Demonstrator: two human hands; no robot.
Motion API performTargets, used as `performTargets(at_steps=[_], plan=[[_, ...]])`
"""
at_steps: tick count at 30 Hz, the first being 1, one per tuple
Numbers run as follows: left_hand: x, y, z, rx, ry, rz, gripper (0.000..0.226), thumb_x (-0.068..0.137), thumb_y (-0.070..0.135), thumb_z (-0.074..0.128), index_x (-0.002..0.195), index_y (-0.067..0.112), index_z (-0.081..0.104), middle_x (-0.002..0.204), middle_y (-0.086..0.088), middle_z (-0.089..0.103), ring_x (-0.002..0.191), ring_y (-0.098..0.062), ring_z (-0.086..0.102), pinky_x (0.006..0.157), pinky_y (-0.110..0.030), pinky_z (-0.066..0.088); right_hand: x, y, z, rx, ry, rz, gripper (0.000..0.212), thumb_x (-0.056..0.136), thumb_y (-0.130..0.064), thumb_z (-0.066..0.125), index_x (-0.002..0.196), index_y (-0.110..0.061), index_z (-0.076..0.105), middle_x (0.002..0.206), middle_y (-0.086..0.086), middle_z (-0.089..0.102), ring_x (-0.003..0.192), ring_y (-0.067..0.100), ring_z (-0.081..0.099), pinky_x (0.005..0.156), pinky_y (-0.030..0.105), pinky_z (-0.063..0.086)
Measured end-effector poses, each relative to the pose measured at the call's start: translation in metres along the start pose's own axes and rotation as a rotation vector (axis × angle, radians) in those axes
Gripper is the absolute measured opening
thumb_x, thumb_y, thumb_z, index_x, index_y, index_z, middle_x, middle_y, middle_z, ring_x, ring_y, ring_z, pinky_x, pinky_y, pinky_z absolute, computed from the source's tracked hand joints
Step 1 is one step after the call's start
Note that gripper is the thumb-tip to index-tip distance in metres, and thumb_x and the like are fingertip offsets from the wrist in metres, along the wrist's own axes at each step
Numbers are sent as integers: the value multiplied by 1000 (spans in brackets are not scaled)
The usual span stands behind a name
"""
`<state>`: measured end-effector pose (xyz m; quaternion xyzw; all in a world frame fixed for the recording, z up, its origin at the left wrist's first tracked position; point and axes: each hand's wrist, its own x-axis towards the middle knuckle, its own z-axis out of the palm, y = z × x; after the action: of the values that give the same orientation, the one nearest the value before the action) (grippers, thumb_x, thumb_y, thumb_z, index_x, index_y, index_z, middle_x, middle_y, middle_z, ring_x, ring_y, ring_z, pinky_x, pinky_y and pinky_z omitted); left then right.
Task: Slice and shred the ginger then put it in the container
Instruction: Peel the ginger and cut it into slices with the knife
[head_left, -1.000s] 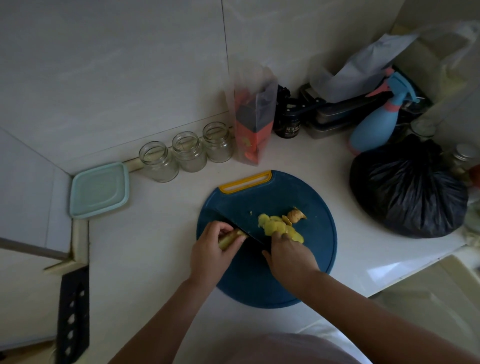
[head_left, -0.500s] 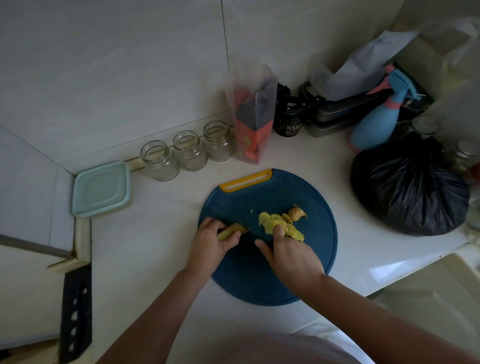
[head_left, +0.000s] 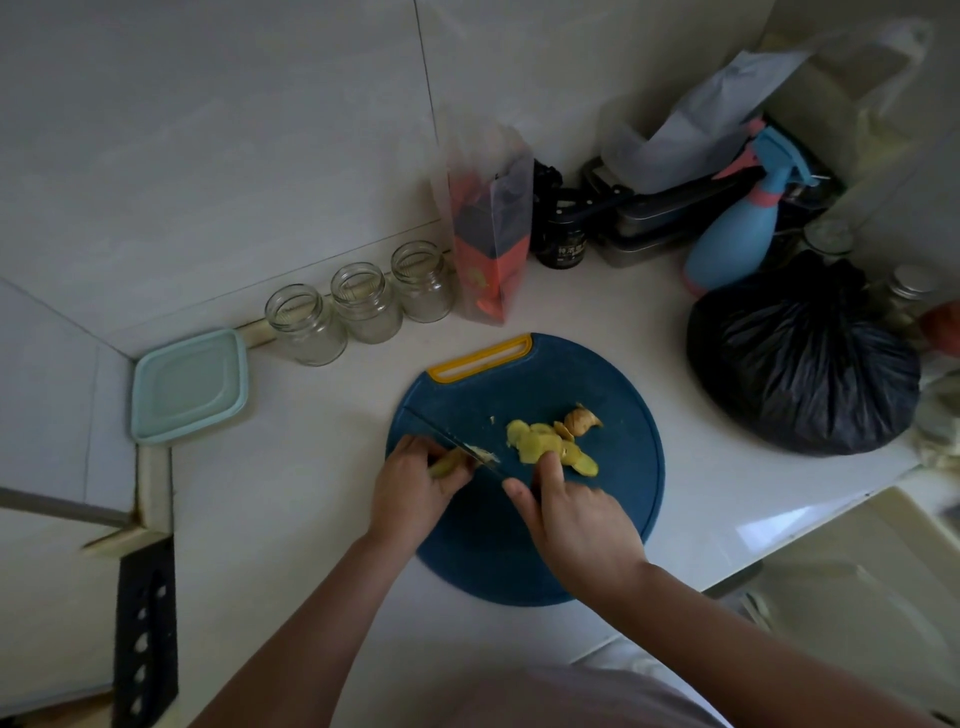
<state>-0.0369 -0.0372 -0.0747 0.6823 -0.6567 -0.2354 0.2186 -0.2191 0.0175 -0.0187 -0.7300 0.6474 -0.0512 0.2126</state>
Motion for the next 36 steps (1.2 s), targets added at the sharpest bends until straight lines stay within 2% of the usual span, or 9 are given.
performTargets(at_steps=[4,10,15,18,23,27,33,36], plan=[[0,2,-1,-15,-8,-13,34,77,37,75,87,7,64,86,-1,52,76,-22,56,60,-25,31,-1,0,0,86,12,29,46,97,-57,17,108,-17,38,66,-6,47,72,26,61,63,38,47],[-1,2,-3,-5,-37,-2,34,78,33,75,92,5,64,92,-7,56,81,-24,58,63,-25,33,-1,-1,0,91,19,58,49,96,-60,17,103,-18,40,69,-3,53,71,24,62,61,36,47],[-3,5,-4,-9,-46,-2,35,78,34,75,91,4,62,89,0,49,80,-24,58,63,-25,34,1,-1,-3,79,-78,131,66,86,-71,12,66,-15,42,61,1,48,62,23,53,60,32,39],[-4,6,-5,-26,-59,0,33,79,31,74,94,4,62,90,0,50,83,-26,59,65,-24,34,3,-1,-4,79,-123,155,70,87,-71,16,57,-13,42,57,3,46,58,22,48,60,32,38],[-4,4,-4,-48,-62,33,39,78,28,75,108,7,63,106,-8,59,95,-27,61,71,-26,41,4,0,-3,46,-139,104,72,78,-73,6,55,-14,40,54,3,44,54,22,46,58,32,37],[-5,2,-1,-25,-63,35,41,77,30,77,107,7,63,107,-10,57,95,-29,60,72,-27,41,5,7,2,130,-187,130,73,75,-74,6,54,-13,40,52,3,44,51,20,44,59,35,43],[-4,-2,1,-52,-75,25,45,77,28,77,114,7,61,111,-10,59,102,-29,60,79,-32,48,5,7,6,88,-227,125,72,75,-73,5,55,-13,40,55,3,46,58,24,50,62,35,45],[-5,-2,3,-38,-53,35,51,75,31,78,116,7,61,112,-9,59,104,-29,59,79,-29,46,6,7,6,78,-251,131,72,75,-73,5,55,-14,41,56,3,46,59,23,51,63,36,46]])
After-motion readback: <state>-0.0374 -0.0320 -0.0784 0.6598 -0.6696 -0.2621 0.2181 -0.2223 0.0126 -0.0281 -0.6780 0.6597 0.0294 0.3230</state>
